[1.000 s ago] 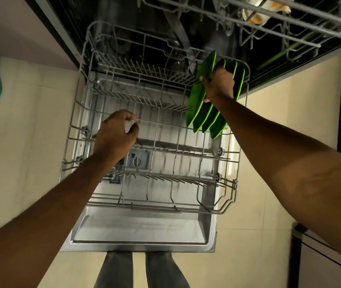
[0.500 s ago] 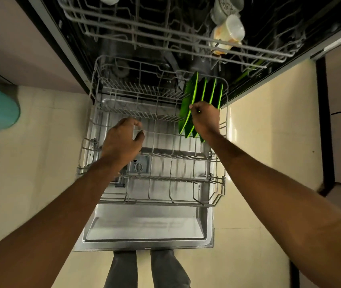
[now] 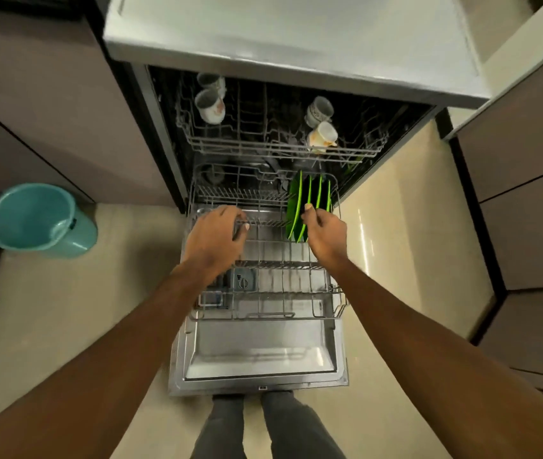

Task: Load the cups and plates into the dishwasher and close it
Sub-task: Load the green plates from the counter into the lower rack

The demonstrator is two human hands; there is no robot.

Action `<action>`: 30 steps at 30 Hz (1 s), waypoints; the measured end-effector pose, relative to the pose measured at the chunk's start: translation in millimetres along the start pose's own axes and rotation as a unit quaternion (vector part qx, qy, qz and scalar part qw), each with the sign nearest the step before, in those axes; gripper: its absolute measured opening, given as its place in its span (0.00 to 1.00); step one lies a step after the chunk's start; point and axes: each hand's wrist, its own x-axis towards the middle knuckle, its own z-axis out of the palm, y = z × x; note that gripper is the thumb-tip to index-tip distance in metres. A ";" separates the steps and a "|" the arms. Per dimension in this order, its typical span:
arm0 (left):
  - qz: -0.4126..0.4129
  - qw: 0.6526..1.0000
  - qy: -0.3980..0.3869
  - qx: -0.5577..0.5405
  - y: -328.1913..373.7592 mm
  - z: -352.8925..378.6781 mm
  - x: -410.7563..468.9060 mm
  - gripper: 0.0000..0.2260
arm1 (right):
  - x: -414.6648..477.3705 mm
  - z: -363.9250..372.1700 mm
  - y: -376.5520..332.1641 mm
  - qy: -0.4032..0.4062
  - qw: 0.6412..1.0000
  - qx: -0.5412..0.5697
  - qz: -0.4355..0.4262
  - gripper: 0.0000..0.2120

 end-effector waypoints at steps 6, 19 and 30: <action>0.017 0.999 0.045 0.010 27.0 -69.4 -36.8 0.13 | -58.7 -26.3 -59.8 -0.006 0.999 0.011 -0.044 0.26; 0.009 0.983 0.182 -0.001 55.0 -190.5 -152.0 0.12 | -164.7 -48.5 -168.0 -0.016 0.982 0.004 -0.189 0.22; -0.030 0.964 0.262 0.040 12.6 -300.9 -214.6 0.15 | -201.4 -35.7 -288.3 -0.008 0.953 0.026 -0.302 0.22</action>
